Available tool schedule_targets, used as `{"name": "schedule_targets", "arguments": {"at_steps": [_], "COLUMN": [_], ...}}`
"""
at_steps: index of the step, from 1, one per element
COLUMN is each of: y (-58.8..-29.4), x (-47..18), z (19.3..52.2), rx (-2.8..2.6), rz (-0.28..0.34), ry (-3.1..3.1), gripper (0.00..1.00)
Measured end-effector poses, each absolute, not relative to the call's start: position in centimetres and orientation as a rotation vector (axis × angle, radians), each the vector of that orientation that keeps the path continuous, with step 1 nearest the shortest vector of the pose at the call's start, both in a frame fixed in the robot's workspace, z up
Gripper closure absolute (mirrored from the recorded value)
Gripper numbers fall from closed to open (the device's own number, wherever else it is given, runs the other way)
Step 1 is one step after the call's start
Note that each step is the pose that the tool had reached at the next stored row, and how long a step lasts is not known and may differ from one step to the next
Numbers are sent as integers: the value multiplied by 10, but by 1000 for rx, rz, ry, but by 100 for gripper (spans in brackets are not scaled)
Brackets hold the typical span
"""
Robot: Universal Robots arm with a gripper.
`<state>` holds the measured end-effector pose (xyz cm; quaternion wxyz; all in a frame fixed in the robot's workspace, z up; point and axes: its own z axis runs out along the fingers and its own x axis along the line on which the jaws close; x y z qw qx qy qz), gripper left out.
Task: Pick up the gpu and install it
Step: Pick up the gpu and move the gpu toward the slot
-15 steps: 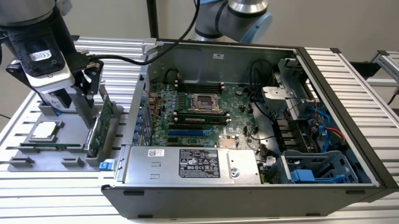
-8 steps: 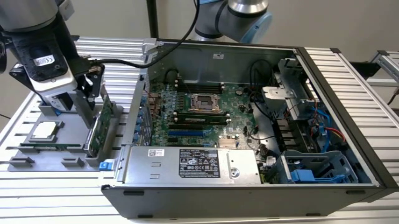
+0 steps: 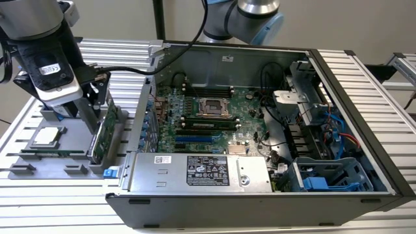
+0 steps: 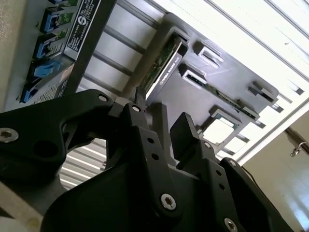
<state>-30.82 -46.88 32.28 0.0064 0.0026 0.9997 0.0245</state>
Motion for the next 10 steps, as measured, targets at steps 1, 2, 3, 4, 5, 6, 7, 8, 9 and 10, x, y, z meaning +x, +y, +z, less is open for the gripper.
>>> {"name": "schedule_targets", "arguments": {"at_steps": [1,2,3,4,5,6,7,8,9,10], "y": [-469,-468,-468,-467,-467,-466,-466,-465,-465,-464], "x": [-308,-308,-308,-308,-308,-308,-308,-308,-308,-308], "z": [322,321,320,319,318,318,317,316,315,314], "rx": [8,8,8,8,8,8,8,9,10,12], "rz": [77,77,77,77,77,77,77,77,77,77], "ry": [3128,3128,3128,3128,3128,3128,3128,3128,3128,3128], "gripper": [0,0,0,0,0,0,0,0,0,0]}}
